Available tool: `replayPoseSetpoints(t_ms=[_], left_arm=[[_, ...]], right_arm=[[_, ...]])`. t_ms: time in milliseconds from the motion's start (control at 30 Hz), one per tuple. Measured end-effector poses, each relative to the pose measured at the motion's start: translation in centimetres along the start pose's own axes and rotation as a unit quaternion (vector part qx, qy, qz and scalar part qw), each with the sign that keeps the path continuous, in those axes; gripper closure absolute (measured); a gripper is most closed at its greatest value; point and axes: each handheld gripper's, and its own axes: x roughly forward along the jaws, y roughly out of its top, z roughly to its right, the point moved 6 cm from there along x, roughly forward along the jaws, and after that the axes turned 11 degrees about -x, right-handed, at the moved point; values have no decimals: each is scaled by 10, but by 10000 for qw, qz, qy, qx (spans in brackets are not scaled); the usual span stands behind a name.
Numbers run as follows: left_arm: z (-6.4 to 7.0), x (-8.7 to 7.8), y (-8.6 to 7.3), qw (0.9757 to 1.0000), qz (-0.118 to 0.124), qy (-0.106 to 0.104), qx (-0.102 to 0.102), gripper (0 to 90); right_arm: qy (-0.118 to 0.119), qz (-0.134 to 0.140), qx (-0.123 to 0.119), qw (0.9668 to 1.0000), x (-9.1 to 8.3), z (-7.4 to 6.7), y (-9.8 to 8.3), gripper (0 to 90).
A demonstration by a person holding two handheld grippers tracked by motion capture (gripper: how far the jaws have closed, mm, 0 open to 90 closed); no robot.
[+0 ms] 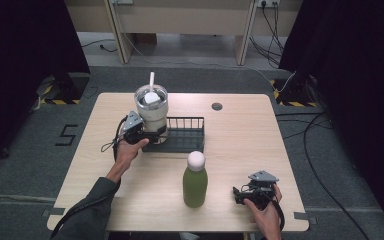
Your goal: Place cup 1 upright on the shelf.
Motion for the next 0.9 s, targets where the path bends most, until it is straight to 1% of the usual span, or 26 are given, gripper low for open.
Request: replayPoseSetpoints(t_ms=[67, 200, 233, 267, 300, 333, 533, 567, 600, 733, 900], left_arm=[[0, -1, -1, 10000, 14, -1, 3, 102], [0, -2, -3, 10000, 3, -18, 72, 102], [-5, -3, 0, 9991, -12, -4, 418, 102], [-5, -3, 0, 9990, -22, 0, 436, 103], [0, -3, -2, 9999, -38, -18, 95, 103], [0, -3, -2, 9999, -48, -19, 109, 103], [-1, -4, -2, 9999, -59, -52, 137, 103], [-5, -4, 0, 9990, -61, -55, 447, 103], [-2, -4, -2, 9998, -64, -88, 150, 103], [-2, -4, -1, 9997, -88, -117, 194, 102], [-3, -5, -1, 9996, -79, -165, 200, 101]], right_arm=[[-1, 0, 15, 10000, 0, 0, 0, 13], [1, 5, -6, 10000, 0, 0, 0, 13], [1, 4, -2, 10000, 0, 0, 0, 13], [2, 7, -6, 10000, 0, 0, 0, 13], [1, 3, 2, 10000, 0, 0, 0, 13], [2, -2, 25, 10000, 0, -1, 0, 13], [8, 4, -7, 10000, 0, 0, 0, 13], [9, 2, -4, 10000, 0, 0, 0, 13], [10, 2, -3, 10000, 0, 0, 0, 13], [9, 1, -1, 10000, 0, 0, 0, 13], [8, 2, -5, 10000, 0, 0, 0, 13]])
